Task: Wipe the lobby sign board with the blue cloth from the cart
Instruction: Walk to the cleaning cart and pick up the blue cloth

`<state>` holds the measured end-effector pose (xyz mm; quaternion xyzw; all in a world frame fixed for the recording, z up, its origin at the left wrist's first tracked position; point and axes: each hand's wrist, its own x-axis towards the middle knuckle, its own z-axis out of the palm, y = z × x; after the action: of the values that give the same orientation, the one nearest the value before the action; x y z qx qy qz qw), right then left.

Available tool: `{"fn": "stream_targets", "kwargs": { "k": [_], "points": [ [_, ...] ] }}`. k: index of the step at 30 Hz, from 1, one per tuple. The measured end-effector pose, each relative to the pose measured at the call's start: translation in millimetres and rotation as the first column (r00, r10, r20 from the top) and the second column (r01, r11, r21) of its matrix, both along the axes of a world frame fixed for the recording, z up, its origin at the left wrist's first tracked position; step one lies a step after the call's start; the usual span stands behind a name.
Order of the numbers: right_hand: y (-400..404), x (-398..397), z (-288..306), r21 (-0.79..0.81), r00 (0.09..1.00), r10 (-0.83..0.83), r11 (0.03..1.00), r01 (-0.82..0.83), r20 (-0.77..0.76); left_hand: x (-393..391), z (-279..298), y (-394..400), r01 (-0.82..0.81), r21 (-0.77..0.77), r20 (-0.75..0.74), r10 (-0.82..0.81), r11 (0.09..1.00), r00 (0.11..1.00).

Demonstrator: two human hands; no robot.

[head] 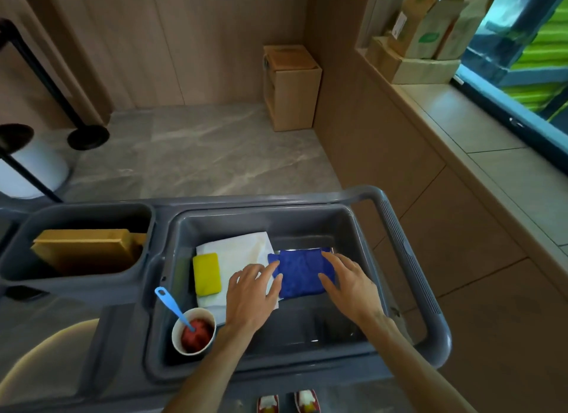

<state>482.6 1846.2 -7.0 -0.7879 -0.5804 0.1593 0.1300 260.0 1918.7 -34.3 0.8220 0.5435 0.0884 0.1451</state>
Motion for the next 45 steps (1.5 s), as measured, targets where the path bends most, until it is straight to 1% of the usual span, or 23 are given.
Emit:
{"fn": "stream_targets", "kwargs": {
  "k": [6, 11, 14, 17, 20, 25, 29, 30, 32, 34, 35, 39, 42, 44, 45],
  "points": [
    [22.3, 9.2, -21.6, -0.045, 0.993, -0.025, 0.999, 0.02, -0.114, 18.0, -37.7, 21.7, -0.022, -0.085, 0.053, 0.027, 0.996, 0.998],
    [44.6, 18.9, -47.0, -0.126, 0.969, -0.035, 0.992, 0.004, -0.244, 36.9, -67.9, 32.7, -0.086, -0.23, 0.158, 0.124, 0.969, 0.98],
    [55.7, 26.0, -67.3, -0.166, 0.967, -0.048, 0.986, 0.006, -0.252, 47.8, -89.7, 38.4, -0.083, -0.323, 0.204, 0.155, 0.943, 0.967],
    [66.1, 30.4, -89.1, -0.22, 0.968, -0.044, 0.975, -0.012, -0.245, 59.4, -110.3, 41.1, -0.084, -0.38, 0.209, 0.174, 0.921, 0.962],
    [77.5, 30.2, -109.1, -0.249, 0.973, -0.02, 0.968, -0.039, -0.229, 71.0, -125.9, 43.9, -0.085, -0.389, 0.221, 0.182, 0.917, 0.958],
    [96.7, 26.3, -133.0, -0.203, 0.966, 0.046, 0.974, -0.1, -0.253, 83.5, -138.5, 54.0, -0.085, -0.375, 0.191, 0.166, 0.923, 0.967],
    [100.8, 25.8, -143.3, -0.266, 0.963, 0.031, 0.958, -0.105, -0.267, 78.0, -142.3, 57.0, -0.101, -0.37, 0.143, 0.163, 0.924, 0.976],
    [99.3, 27.4, -145.1, -0.284, 0.965, 0.026, 0.953, -0.102, -0.26, 75.6, -142.8, 57.7, -0.107, -0.372, 0.138, 0.169, 0.922, 0.976],
    [94.3, 31.9, -145.9, -0.316, 0.981, 0.034, 0.944, -0.094, -0.189, 70.2, -143.5, 58.8, -0.117, -0.381, 0.141, 0.182, 0.917, 0.973],
    [88.9, 37.7, -144.3, -0.317, 0.992, 0.028, 0.946, -0.065, -0.12, 64.7, -144.0, 60.4, -0.118, -0.388, 0.135, 0.183, 0.914, 0.974],
    [86.6, 40.5, -143.2, -0.309, 0.993, 0.014, 0.95, -0.049, -0.114, 62.3, -144.2, 61.5, -0.116, -0.392, 0.128, 0.179, 0.913, 0.975],
    [83.5, 46.6, -141.5, -0.308, 0.985, -0.036, 0.951, -0.017, -0.166, 56.7, -145.0, 65.3, -0.13, -0.402, 0.122, 0.194, 0.906, 0.973],
    [82.2, 47.0, -143.3, -0.331, 0.961, -0.119, 0.943, 0.031, -0.249, 53.8, -147.3, 64.1, -0.145, -0.396, 0.121, 0.208, 0.907, 0.971],
    [78.8, 46.8, -146.5, -0.333, 0.928, -0.177, 0.941, 0.062, -0.327, 52.1, -149.0, 63.0, -0.152, -0.396, 0.124, 0.217, 0.906, 0.968],
    [76.7, 46.8, -147.3, -0.323, 0.921, -0.187, 0.944, 0.072, -0.341, 51.3, -149.9, 62.7, -0.154, -0.393, 0.126, 0.219, 0.907, 0.968]
  ]
}}
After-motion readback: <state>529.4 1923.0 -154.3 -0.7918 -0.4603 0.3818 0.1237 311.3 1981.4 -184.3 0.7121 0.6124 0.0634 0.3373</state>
